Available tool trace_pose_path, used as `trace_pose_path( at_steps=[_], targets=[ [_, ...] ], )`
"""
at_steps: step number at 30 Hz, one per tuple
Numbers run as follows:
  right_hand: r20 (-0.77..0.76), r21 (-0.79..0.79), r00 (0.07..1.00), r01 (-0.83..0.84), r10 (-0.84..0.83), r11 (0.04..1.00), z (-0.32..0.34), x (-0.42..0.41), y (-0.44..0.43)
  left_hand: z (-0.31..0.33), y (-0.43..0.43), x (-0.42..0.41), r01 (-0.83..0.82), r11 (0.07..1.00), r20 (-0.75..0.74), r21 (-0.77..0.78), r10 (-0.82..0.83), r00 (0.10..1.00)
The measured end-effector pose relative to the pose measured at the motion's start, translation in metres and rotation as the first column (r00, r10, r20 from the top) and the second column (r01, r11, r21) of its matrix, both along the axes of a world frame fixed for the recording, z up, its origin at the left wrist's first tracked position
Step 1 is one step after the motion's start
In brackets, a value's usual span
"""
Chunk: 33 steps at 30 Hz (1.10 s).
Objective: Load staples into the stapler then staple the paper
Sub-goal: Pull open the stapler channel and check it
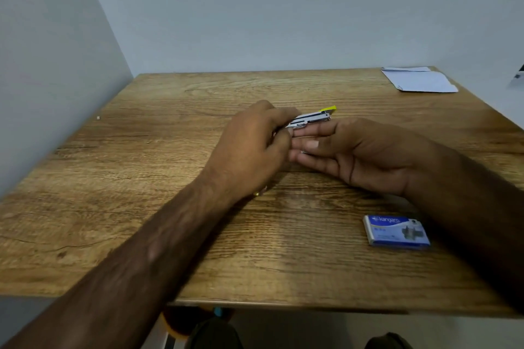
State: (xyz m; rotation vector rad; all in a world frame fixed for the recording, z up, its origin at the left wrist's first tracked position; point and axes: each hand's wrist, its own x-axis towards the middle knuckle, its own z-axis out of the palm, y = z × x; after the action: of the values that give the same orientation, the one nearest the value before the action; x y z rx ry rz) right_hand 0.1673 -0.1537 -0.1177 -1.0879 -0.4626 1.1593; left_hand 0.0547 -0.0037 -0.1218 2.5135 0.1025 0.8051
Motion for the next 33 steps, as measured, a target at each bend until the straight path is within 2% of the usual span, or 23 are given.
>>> trace_pose_path(
  at_steps=[3,6,8,10,13,19,23,25,30,33],
  targets=[
    [0.078,-0.062,0.997,0.012,-0.007,0.998,0.002,0.001,-0.004,0.002,0.001,-0.002,0.074,0.935,-0.031,-0.347,-0.090,0.995],
    [0.165,-0.116,0.986,0.004,0.015,0.993,0.007,0.005,-0.009,0.004,0.004,-0.003,0.051,0.757,-0.113,-0.652,-0.164,0.980],
    [0.196,-0.120,0.980,-0.003,0.027,0.993,0.011,0.007,-0.011,0.006,0.006,-0.005,0.023,0.639,-0.178,-0.769,-0.249,0.952],
    [0.227,-0.114,0.973,-0.013,0.039,0.993,0.013,0.009,-0.013,0.008,0.007,-0.007,0.012,0.602,-0.230,-0.798,-0.324,0.918],
    [0.255,-0.141,0.964,-0.043,0.078,0.989,0.011,0.009,-0.015,0.013,0.008,-0.009,-0.004,0.615,-0.286,-0.788,-0.361,0.888],
    [0.325,-0.178,0.937,-0.074,0.129,0.981,0.011,0.011,-0.016,0.017,0.010,-0.010,-0.090,0.769,-0.384,-0.633,-0.211,0.899],
    [0.442,-0.231,0.884,-0.049,0.150,0.972,0.011,0.012,-0.018,0.020,0.011,-0.012,-0.077,0.902,-0.446,-0.424,-0.134,0.885],
    [0.466,-0.264,0.870,-0.040,0.164,0.964,0.010,0.012,-0.019,0.020,0.011,-0.014,-0.062,0.932,-0.476,-0.357,-0.124,0.871],
    [0.488,-0.306,0.856,-0.015,0.170,0.952,0.011,0.014,-0.020,0.017,0.011,-0.015,-0.001,0.973,-0.461,-0.231,-0.108,0.881],
    [0.476,-0.304,0.867,0.007,0.145,0.953,0.010,0.015,-0.020,0.015,0.013,-0.015,0.004,0.990,-0.389,-0.138,-0.058,0.919]
  ],
)
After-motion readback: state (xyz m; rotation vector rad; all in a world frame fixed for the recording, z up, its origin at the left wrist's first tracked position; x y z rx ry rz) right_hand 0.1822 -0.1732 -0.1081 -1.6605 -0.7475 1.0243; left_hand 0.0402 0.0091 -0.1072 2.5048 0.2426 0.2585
